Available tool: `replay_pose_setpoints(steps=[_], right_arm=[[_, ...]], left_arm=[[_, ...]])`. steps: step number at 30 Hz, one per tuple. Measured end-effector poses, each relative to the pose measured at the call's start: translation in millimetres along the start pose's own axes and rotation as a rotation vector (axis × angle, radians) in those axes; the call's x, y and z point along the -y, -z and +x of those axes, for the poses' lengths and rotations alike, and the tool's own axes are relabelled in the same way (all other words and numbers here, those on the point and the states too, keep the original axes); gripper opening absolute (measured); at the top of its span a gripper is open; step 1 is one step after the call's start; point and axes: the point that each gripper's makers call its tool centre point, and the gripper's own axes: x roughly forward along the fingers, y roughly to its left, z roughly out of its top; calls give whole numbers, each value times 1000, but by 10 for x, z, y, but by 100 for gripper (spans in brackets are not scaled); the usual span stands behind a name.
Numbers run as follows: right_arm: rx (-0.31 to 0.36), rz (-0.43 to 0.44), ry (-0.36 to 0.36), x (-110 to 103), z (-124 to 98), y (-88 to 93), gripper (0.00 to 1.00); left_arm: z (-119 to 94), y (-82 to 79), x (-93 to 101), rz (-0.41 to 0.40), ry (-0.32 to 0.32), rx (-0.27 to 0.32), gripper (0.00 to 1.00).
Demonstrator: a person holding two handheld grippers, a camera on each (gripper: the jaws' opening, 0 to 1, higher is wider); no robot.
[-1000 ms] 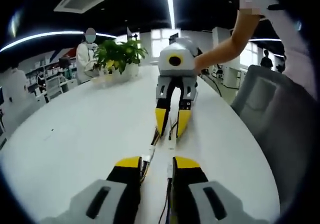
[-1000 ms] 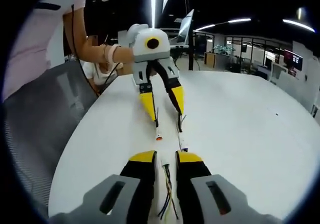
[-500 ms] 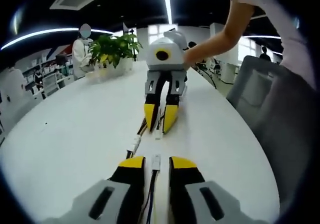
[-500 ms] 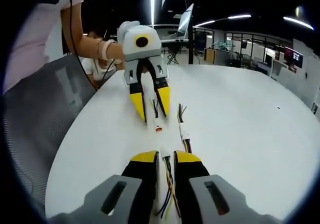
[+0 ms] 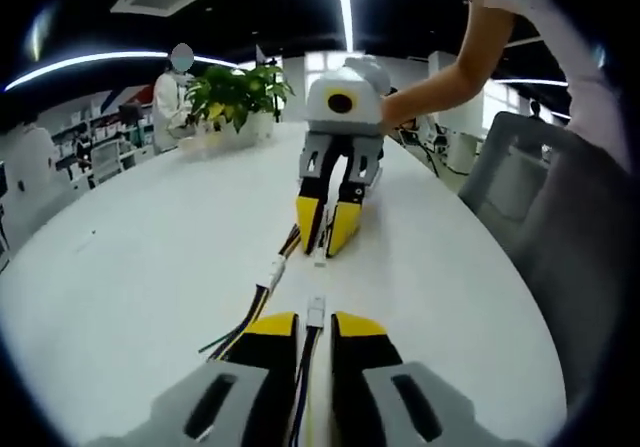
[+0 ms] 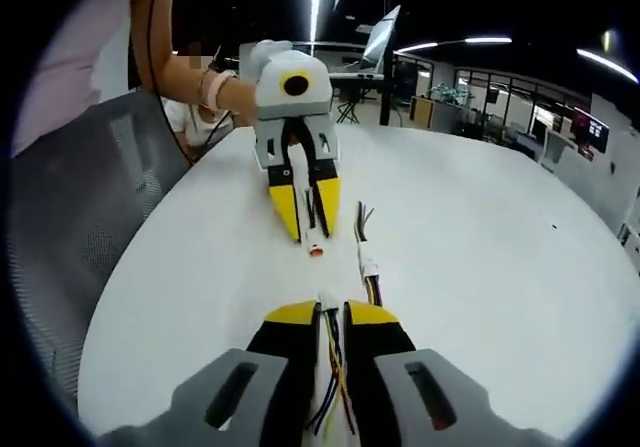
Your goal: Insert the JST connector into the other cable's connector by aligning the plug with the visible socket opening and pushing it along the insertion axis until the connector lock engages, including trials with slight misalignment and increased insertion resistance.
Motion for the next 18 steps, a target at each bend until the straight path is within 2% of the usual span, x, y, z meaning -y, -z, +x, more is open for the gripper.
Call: replay_pose_setpoints(steps=[5, 13, 16, 18], right_arm=[[-1, 3, -1, 5, -1, 4, 4], [1, 5, -1, 22, 5, 11, 4], [-2, 15, 3, 18, 10, 10, 4], [-4, 23, 5, 18, 14, 5, 4]], left_arm=[[-12, -1, -34, -21, 0, 21, 0], [-24, -6, -10, -14, 6, 17, 0], [-20, -16, -31, -91, -12, 41, 0], [-24, -12, -42, -88, -13, 44, 0]])
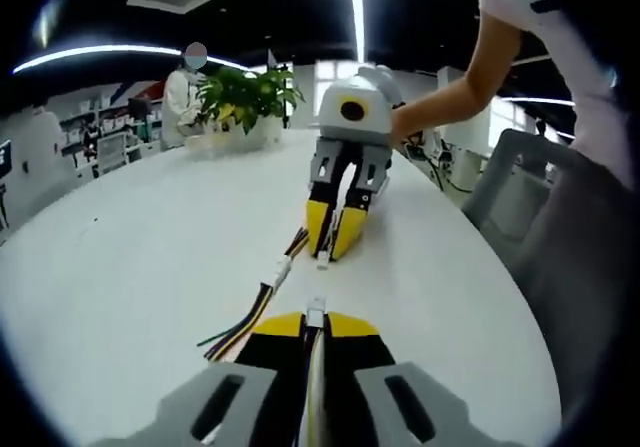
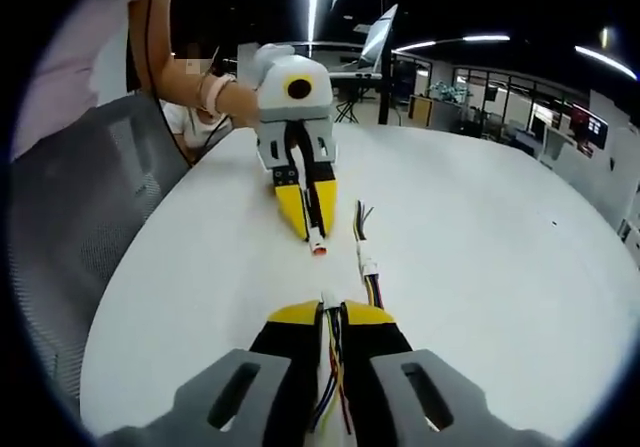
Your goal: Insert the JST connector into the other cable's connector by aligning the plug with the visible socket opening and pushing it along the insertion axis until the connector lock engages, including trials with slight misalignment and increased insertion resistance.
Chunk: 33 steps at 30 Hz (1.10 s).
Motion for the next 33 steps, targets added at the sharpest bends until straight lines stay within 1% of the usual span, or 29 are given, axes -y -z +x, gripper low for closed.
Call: replay_pose_setpoints(steps=[3, 6, 7, 8, 11, 18, 25, 33], right_arm=[[-10, 5, 1, -5, 0, 0, 4], [-14, 13, 6, -8, 1, -12, 4], [-22, 13, 22, 12, -1, -15, 4], [-27, 10, 22, 15, -5, -8, 4], [-27, 10, 23, 19, -24, -36, 4], [-29, -28, 24, -15, -83, -172, 3], [-11, -33, 32, -27, -82, -295, 3], [-6, -42, 30, -55, -55, -330, 4]], left_arm=[[4, -8, 16, -4, -5, -5, 0], [7, -13, 52, -7, 7, -13, 0], [11, -41, 76, -25, 15, 3, 0], [12, -77, 91, -52, 21, 26, 0], [-1, -87, 75, -17, 10, 9, 0], [-48, -203, 98, 9, 7, 16, 0], [-51, -300, 134, 43, 13, 16, 0], [-36, -346, 169, 60, 24, 10, 0]])
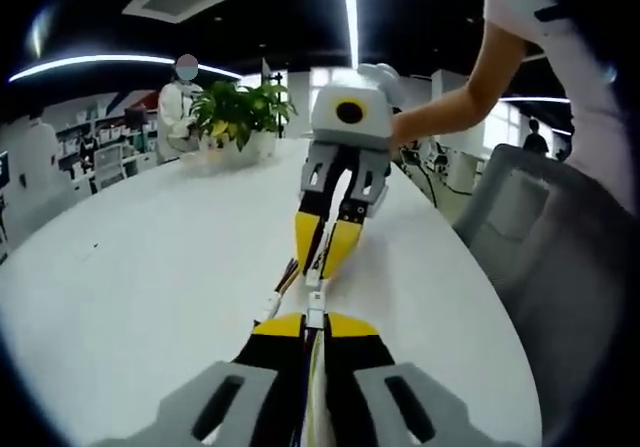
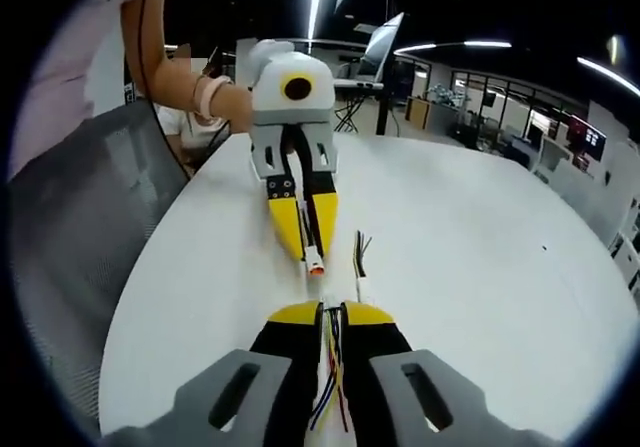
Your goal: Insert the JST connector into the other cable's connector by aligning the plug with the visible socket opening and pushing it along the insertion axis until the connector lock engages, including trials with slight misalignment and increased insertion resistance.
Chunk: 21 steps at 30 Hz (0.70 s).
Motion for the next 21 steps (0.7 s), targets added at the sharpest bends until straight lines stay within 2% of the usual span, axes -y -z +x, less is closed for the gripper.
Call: replay_pose_setpoints(steps=[6, 14, 21], right_arm=[[11, -1, -18, -53, 5, -66, 4], [6, -16, -22, -74, 18, -63, 4], [-3, -17, -35, -79, 34, -47, 4]], left_arm=[[16, -12, 9, -8, 1, -1, 0], [22, -16, 7, 6, 4, -9, 0], [62, 43, 65, 16, 27, -44, 0]])
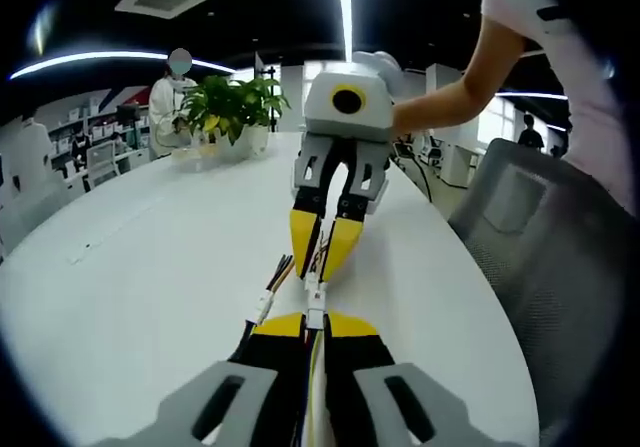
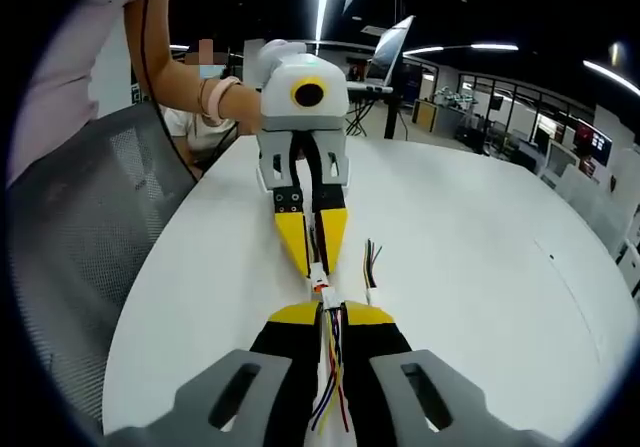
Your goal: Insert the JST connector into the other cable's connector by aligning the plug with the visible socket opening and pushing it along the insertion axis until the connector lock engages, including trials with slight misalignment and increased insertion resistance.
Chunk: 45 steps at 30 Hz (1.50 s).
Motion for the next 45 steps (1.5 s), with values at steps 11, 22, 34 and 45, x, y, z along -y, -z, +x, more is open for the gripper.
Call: replay_pose_setpoints(steps=[11, 22, 34, 45], right_arm=[[-15, -10, -8, -17, 15, 15, 4], [-57, -8, -11, -26, 52, 76, 3], [-93, 9, -10, 8, 94, 161, 3], [-91, 2, -23, -30, 112, 126, 3]], left_arm=[[21, 19, -26, -23, -10, -17, 0], [25, 10, 3, 9, -2, -37, 0], [33, 5, 12, 36, 10, -34, 0], [75, -10, 14, 15, 22, -26, 0]])
